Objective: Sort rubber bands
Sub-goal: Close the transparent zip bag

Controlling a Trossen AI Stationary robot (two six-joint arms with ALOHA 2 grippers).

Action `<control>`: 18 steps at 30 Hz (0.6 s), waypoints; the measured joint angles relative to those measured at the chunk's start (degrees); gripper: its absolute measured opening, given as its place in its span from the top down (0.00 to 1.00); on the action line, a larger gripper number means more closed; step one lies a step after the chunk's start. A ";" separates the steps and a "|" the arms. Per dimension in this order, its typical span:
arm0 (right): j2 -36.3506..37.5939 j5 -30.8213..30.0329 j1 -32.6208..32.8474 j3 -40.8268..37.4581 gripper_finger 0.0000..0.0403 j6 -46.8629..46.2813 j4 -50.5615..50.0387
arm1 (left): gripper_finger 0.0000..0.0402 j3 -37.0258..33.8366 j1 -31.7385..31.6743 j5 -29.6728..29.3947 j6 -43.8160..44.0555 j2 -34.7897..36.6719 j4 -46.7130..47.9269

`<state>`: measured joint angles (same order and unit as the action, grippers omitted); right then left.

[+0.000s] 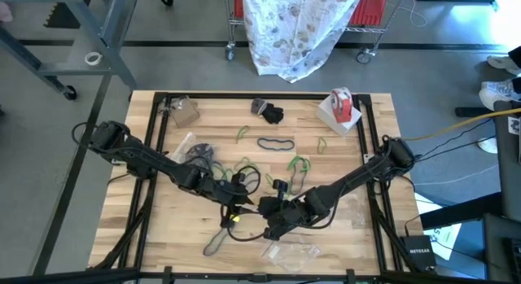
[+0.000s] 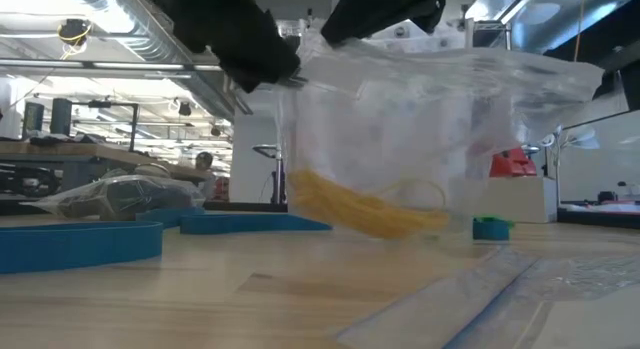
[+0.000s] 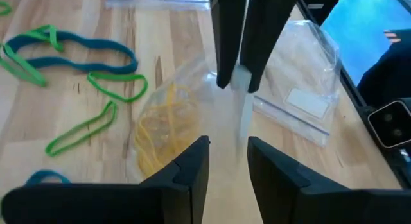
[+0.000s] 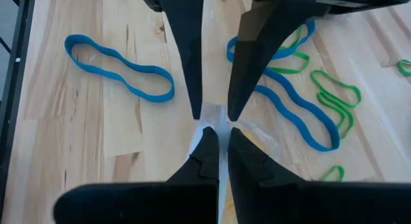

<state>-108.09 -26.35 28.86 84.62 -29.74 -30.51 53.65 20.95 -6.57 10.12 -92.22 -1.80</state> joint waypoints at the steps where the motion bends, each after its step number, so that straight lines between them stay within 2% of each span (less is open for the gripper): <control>1: 0.00 0.00 -0.02 0.00 0.98 0.00 -0.04 | 0.75 0.00 0.00 0.00 -0.29 -0.03 -0.66; 18: 0.00 0.44 0.00 0.00 0.98 0.17 0.00 | 0.77 0.02 -0.51 0.01 -3.14 0.06 -5.02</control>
<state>-108.09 -25.91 28.86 84.62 -29.56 -30.51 53.67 20.44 -6.56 6.98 -92.16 -6.82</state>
